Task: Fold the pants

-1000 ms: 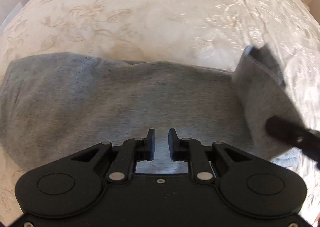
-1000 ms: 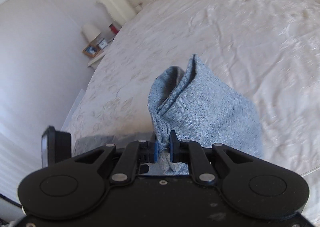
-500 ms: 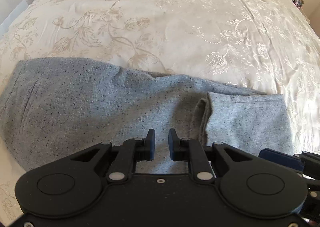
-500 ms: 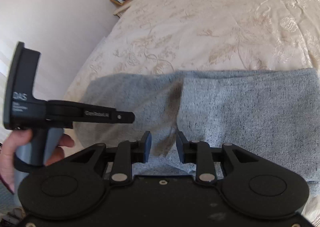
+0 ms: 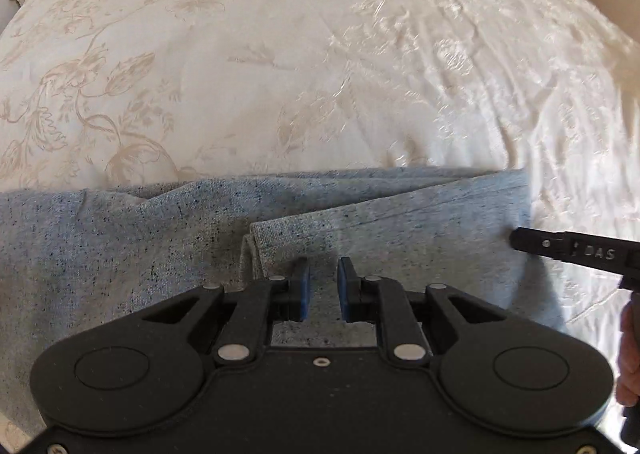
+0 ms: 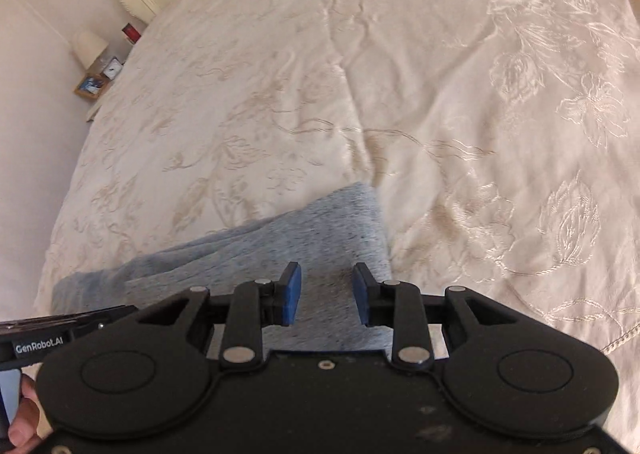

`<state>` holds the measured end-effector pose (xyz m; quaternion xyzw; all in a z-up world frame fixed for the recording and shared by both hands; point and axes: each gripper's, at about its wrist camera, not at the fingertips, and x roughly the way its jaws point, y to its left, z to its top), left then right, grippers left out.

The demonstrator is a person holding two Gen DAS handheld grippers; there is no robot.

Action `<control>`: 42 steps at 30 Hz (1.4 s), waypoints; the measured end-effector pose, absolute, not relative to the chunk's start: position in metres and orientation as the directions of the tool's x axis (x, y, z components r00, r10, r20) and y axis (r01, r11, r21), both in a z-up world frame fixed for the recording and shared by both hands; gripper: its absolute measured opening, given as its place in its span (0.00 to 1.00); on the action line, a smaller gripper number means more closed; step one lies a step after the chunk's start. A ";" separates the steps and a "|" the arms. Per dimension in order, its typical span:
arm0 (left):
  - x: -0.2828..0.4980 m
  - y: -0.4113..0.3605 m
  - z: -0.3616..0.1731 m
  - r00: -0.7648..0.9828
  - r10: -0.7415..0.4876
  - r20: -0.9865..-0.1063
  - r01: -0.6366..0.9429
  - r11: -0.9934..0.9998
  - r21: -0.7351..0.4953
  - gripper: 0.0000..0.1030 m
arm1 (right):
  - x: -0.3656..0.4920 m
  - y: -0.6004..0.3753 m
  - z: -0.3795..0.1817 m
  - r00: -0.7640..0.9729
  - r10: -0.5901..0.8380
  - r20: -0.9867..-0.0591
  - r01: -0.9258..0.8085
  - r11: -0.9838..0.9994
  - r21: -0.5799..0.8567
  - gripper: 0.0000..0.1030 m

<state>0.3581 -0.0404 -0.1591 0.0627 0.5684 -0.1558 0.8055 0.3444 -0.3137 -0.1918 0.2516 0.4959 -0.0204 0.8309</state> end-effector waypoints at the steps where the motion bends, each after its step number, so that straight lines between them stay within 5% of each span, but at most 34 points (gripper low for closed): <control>1: 0.362 -0.041 -0.169 0.285 -0.155 -0.946 0.322 0.945 -0.059 0.23 | 0.347 -0.316 -0.199 0.482 0.207 -0.851 0.298 0.875 0.382 0.23; 4: 0.369 -0.034 -0.181 0.254 -0.174 -0.951 0.326 0.941 -0.085 0.25 | 0.350 -0.313 -0.212 0.452 0.206 -0.868 0.296 0.883 0.364 0.19; 19: 0.357 -0.015 -0.153 0.291 -0.174 -0.941 0.378 0.924 -0.054 0.26 | 0.242 -0.297 -0.194 0.443 0.148 -0.884 0.327 0.891 0.313 0.29; 35: 0.258 0.126 -0.085 0.382 0.048 -0.923 -0.142 0.990 -0.007 0.25 | 0.204 -0.252 -0.122 0.536 0.221 -0.815 0.089 0.945 0.314 0.29; 42: 0.230 0.156 -0.083 0.355 0.115 -0.928 -0.226 0.973 0.034 0.25 | 0.192 -0.237 -0.122 0.489 0.326 -0.809 0.005 0.926 0.376 0.30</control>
